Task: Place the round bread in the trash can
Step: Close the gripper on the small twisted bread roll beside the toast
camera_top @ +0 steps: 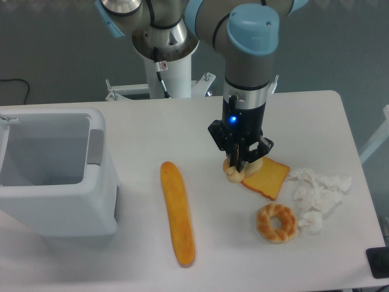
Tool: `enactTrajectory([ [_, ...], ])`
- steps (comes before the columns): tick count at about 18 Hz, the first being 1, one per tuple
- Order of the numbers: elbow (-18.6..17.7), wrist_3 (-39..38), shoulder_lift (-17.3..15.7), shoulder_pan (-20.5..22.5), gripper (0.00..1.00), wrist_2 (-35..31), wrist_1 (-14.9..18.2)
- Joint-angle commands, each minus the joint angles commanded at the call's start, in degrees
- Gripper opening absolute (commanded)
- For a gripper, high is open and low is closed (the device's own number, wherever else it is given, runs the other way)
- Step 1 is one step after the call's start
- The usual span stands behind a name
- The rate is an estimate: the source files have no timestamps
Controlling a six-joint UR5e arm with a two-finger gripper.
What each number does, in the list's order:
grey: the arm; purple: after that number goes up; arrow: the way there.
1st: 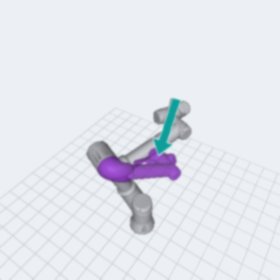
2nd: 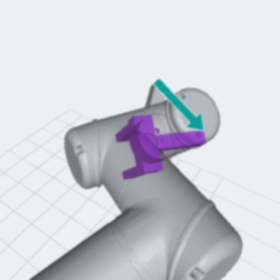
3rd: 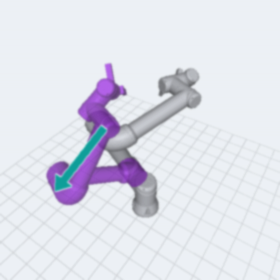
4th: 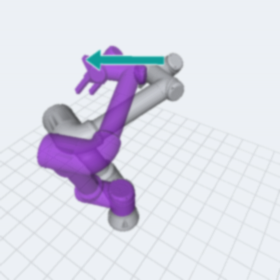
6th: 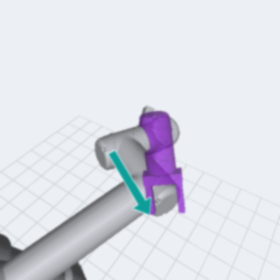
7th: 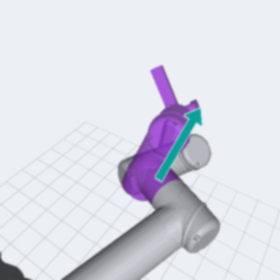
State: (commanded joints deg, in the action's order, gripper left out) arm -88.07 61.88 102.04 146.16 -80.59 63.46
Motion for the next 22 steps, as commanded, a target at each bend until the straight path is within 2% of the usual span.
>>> enactTrajectory([
  [3,-0.26,-0.17,0.0,-0.09,0.0,0.09,-0.26],
  [10,1.58,-1.67,0.0,0.7,0.0,2.9,-0.44],
  [14,2.81,-6.94,0.61,0.35,0.0,4.74,-0.53],
  [19,3.78,-7.56,1.14,0.44,0.0,5.01,-0.53],
  [22,5.27,-13.51,1.14,0.44,0.0,7.45,-0.61],
])
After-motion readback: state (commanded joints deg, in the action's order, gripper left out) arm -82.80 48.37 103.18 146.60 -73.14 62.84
